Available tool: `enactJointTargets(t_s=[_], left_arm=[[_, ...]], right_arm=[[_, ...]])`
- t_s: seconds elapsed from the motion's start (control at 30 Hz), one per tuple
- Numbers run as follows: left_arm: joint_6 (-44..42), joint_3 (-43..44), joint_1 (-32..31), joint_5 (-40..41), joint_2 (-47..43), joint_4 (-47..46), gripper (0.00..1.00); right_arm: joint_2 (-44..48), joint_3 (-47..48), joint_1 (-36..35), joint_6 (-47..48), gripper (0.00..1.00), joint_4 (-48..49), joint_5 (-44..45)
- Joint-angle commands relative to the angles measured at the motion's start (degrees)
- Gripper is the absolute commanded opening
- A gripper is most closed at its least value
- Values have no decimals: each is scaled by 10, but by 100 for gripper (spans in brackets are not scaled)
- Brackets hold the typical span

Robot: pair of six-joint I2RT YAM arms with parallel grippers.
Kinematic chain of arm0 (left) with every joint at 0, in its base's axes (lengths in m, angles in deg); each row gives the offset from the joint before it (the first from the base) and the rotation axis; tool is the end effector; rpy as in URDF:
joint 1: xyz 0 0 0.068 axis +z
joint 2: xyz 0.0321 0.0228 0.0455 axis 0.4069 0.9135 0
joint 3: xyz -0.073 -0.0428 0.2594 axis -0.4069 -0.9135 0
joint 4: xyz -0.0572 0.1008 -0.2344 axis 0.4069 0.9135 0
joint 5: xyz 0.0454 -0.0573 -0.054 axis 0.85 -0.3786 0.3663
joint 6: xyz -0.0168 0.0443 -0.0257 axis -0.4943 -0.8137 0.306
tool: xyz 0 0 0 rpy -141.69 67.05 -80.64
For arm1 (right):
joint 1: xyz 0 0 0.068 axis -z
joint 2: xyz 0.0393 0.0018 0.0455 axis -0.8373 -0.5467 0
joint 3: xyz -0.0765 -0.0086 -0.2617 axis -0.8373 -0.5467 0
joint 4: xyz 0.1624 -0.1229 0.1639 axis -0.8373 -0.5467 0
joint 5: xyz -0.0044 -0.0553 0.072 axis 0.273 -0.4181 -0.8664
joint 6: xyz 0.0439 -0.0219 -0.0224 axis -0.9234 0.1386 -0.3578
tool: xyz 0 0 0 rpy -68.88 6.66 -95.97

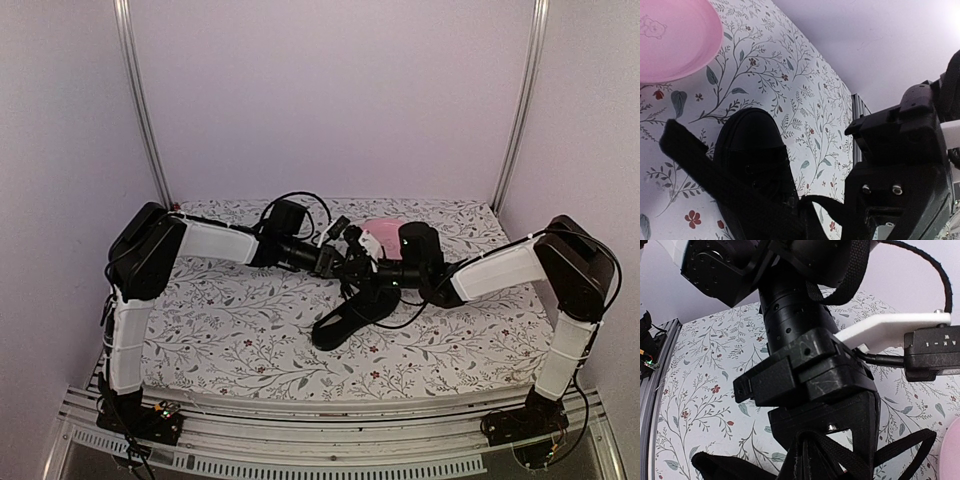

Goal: Tie the shoes

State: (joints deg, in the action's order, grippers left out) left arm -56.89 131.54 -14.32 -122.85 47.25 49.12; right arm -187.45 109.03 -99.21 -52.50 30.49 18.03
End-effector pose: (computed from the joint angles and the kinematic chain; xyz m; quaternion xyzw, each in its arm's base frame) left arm 0.3601 -0.3204 0.1570 0.2973 0.7620 -0.5528 0.1593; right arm 0.2762 0.2730 0.1808 -0.4584 0.6545 0.3422 0.4944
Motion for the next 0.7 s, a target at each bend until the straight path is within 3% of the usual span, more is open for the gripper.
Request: enactJointTargets(t_s=[0.0, 0.27, 0.67], left_arm=[[1, -4, 6, -3, -19, -4, 0], [1, -2, 6, -2, -19, -4, 0], [3, -1, 5, 7, -25, -4, 0]], right_arm=[[-5, -20, -4, 25, 2, -34, 43], [14, -39, -5, 66, 2, -83, 118], [-15, 7, -31, 74, 2, -163, 132]])
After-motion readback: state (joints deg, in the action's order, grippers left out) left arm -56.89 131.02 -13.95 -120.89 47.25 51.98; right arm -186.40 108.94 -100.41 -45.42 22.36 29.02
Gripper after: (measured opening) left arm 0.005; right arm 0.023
